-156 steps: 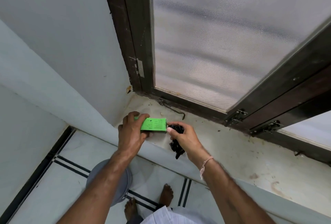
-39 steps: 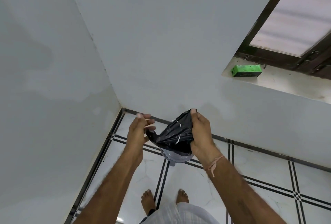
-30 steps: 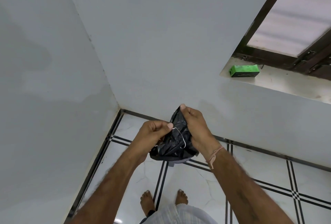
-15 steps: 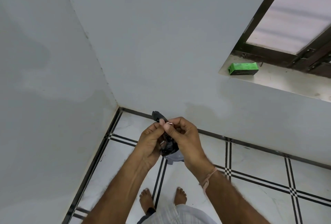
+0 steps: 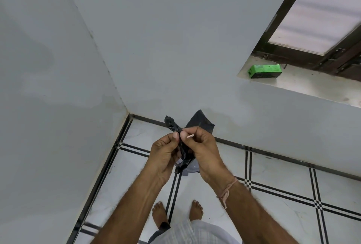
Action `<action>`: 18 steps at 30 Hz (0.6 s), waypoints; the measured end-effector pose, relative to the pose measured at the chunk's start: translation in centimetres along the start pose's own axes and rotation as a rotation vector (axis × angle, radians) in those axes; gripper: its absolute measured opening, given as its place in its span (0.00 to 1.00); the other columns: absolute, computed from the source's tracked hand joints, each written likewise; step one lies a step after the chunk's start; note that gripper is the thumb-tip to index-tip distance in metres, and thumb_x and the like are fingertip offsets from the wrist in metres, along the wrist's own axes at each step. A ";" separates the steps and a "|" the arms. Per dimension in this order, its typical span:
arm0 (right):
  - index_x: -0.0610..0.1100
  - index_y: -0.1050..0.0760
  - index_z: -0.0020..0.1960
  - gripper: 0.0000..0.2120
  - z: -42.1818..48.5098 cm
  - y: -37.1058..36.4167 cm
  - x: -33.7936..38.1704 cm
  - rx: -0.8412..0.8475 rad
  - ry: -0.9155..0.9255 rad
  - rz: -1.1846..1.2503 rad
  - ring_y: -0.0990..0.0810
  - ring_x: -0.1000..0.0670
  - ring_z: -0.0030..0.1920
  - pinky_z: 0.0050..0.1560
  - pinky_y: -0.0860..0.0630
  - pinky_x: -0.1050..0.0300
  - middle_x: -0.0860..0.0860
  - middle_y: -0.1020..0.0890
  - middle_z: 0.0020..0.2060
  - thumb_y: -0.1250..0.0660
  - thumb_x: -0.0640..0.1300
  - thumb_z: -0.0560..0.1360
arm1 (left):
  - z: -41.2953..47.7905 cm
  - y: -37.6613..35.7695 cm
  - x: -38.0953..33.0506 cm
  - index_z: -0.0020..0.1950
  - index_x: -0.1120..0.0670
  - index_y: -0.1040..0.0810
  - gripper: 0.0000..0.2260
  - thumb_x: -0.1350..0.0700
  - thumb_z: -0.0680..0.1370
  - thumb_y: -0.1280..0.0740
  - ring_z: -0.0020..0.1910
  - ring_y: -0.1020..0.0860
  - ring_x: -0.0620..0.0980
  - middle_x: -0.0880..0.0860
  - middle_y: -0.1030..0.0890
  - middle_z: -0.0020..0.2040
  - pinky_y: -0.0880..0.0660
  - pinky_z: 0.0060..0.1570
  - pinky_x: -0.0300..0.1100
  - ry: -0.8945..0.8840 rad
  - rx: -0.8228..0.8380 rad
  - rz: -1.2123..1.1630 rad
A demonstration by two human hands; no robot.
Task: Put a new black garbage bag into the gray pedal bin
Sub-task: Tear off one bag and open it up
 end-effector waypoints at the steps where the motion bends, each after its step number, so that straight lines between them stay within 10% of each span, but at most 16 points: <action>1: 0.34 0.18 0.50 0.06 0.1 0.3 0.0 -0.030 0.006 -0.011 0.17 0.50 0.43 0.43 0.18 0.59 0.44 0.15 0.40 0.27 0.38 0.78 | 0.0 0.1 0.0 0.54 0.65 0.18 0.11 0.57 0.80 0.33 0.36 0.17 0.47 0.56 0.14 0.40 0.20 0.35 0.38 -0.012 -0.018 0.021; 14: 0.43 0.25 0.48 0.09 0.6 2.6 -3.4 -0.214 -0.332 0.263 0.15 0.49 0.44 0.38 0.17 0.54 0.46 0.14 0.43 0.36 0.46 0.85 | 0.4 1.6 0.9 0.59 0.61 0.21 0.15 0.52 0.86 0.41 0.46 0.17 0.52 0.58 0.15 0.50 0.18 0.51 0.50 0.083 -0.124 -0.106; 18: 0.41 0.22 0.52 0.11 1.6 3.9 -3.9 -0.248 -0.478 0.330 0.17 0.46 0.44 0.40 0.19 0.48 0.44 0.15 0.45 0.41 0.44 0.87 | 0.3 2.9 1.4 0.54 0.61 0.22 0.16 0.51 0.87 0.44 0.42 0.15 0.53 0.58 0.13 0.40 0.16 0.32 0.44 0.222 -0.225 -0.323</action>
Point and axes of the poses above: each hand's wrist, its own z-axis towards the middle knuckle, its own y-axis out of the back of the hand, x = y × z, the point moved 10 cm from there along z, towards the middle knuckle
